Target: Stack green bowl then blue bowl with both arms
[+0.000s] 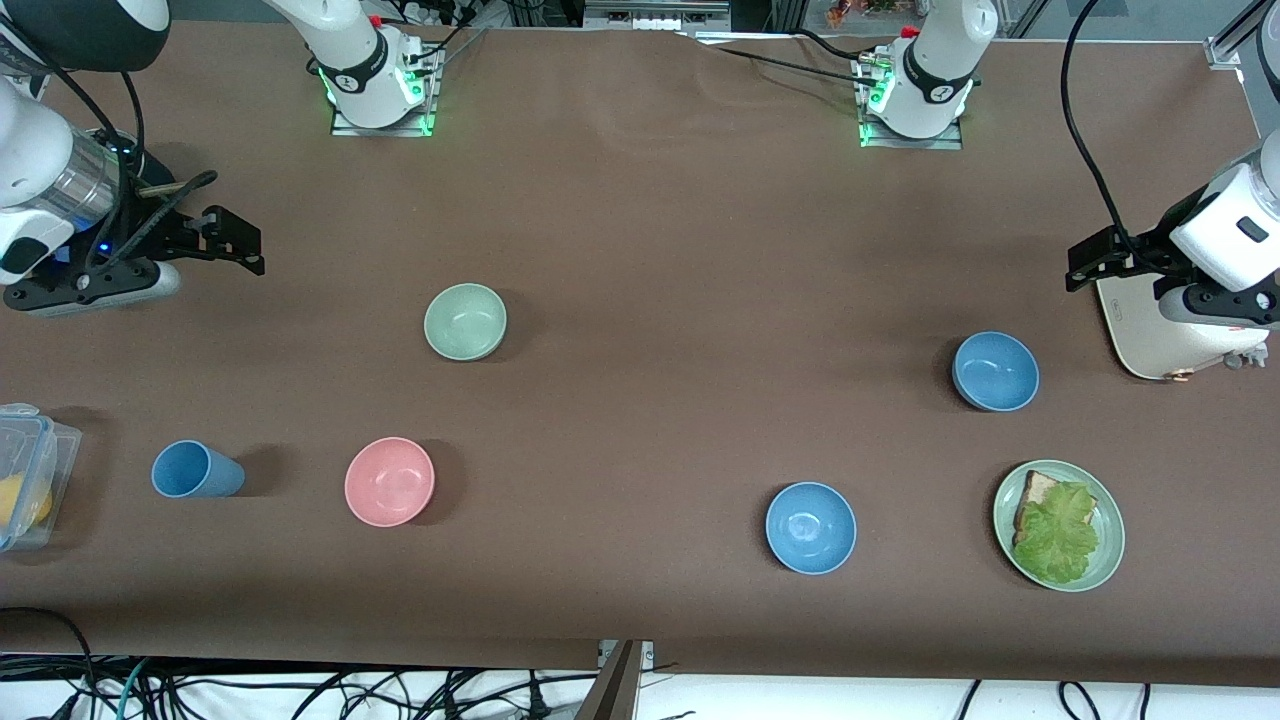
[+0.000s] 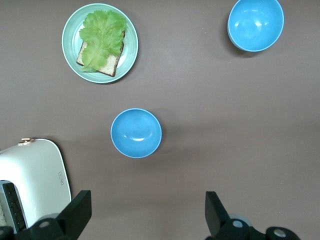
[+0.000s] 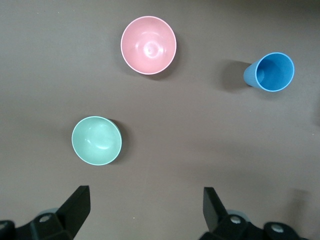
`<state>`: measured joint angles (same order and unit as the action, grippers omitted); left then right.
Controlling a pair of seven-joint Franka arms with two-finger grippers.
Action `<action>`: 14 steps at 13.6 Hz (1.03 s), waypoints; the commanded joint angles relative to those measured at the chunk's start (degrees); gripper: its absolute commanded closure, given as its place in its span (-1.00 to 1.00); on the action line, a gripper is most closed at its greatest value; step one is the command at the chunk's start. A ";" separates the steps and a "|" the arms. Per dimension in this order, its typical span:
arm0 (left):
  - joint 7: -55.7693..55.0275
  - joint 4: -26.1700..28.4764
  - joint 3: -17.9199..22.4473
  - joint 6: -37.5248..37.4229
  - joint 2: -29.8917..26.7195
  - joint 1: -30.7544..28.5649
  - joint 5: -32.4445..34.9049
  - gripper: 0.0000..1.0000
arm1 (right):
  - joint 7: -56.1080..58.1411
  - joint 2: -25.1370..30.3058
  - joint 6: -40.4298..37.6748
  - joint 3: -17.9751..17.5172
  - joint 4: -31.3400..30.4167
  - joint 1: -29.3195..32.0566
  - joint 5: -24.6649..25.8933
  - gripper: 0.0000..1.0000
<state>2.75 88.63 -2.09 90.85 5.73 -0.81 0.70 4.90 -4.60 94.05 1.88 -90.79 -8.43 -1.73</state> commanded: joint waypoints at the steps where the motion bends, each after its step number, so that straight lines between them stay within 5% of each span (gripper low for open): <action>1: 0.15 0.23 0.42 -0.58 -0.64 0.10 -1.14 -1.00 | 1.69 -0.50 -3.34 0.23 3.25 0.60 0.59 -0.99; 14: 0.15 0.23 0.42 -0.67 -0.64 0.02 -1.14 -1.00 | 3.18 -0.41 -4.93 1.29 4.93 0.78 -0.02 -0.99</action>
<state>2.75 88.63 -2.04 90.84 5.73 -0.82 0.70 6.30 -4.66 90.66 3.24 -87.31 -8.20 -1.59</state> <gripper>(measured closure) 0.000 0.000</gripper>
